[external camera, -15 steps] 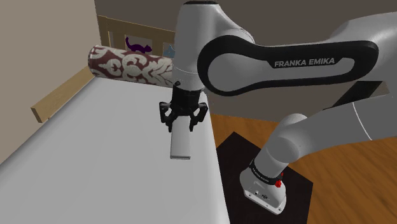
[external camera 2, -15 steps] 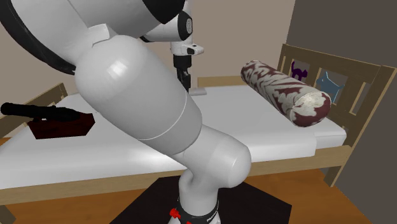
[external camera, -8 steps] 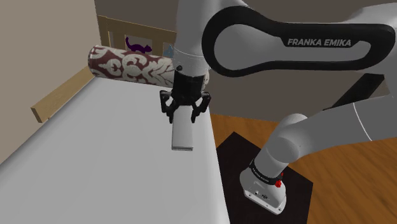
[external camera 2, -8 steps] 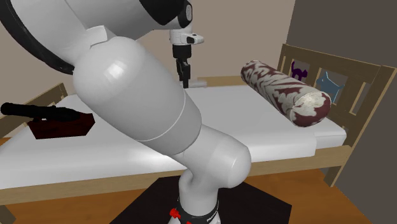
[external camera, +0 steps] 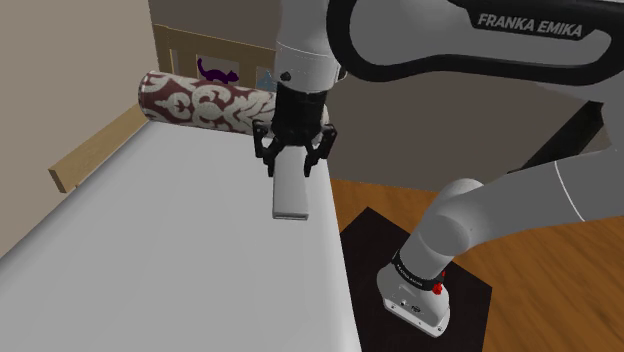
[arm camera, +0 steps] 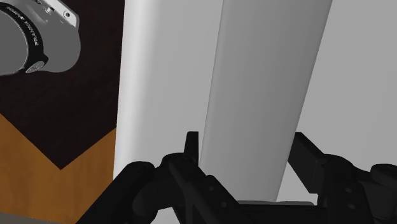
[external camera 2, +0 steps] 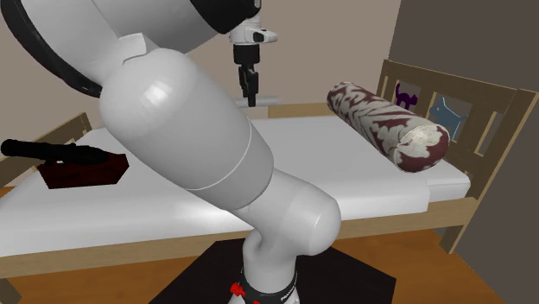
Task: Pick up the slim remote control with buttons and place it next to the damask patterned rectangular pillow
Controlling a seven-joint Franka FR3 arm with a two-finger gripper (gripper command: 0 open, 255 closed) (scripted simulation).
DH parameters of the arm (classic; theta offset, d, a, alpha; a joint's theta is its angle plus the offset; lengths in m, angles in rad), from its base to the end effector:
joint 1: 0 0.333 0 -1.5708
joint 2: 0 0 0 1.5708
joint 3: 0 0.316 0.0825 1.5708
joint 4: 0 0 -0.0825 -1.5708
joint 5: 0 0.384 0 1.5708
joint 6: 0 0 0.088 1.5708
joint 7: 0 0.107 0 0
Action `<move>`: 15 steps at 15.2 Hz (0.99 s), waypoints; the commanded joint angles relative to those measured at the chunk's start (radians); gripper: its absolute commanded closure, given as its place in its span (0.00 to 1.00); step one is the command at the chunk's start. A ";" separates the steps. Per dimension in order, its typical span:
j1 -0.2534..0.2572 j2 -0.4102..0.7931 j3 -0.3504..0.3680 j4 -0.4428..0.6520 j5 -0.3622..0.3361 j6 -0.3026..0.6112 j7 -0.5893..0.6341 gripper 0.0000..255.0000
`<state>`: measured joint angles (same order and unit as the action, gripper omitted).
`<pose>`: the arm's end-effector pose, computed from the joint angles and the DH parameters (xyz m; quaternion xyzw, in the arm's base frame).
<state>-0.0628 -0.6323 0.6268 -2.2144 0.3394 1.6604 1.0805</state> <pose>0.2927 0.2793 0.5575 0.9475 -0.3196 0.0013 0.0100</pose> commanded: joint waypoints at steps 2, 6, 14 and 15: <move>-0.003 0.003 -0.010 0.042 -0.008 -0.039 0.003 1.00; -0.022 0.018 -0.049 0.062 -0.036 -0.055 -0.039 1.00; -0.099 0.099 -0.167 0.074 -0.130 -0.018 -0.206 1.00; -0.109 0.113 -0.180 0.081 -0.141 -0.013 -0.225 1.00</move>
<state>-0.1616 -0.5318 0.4622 -2.1449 0.2112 1.6490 0.8772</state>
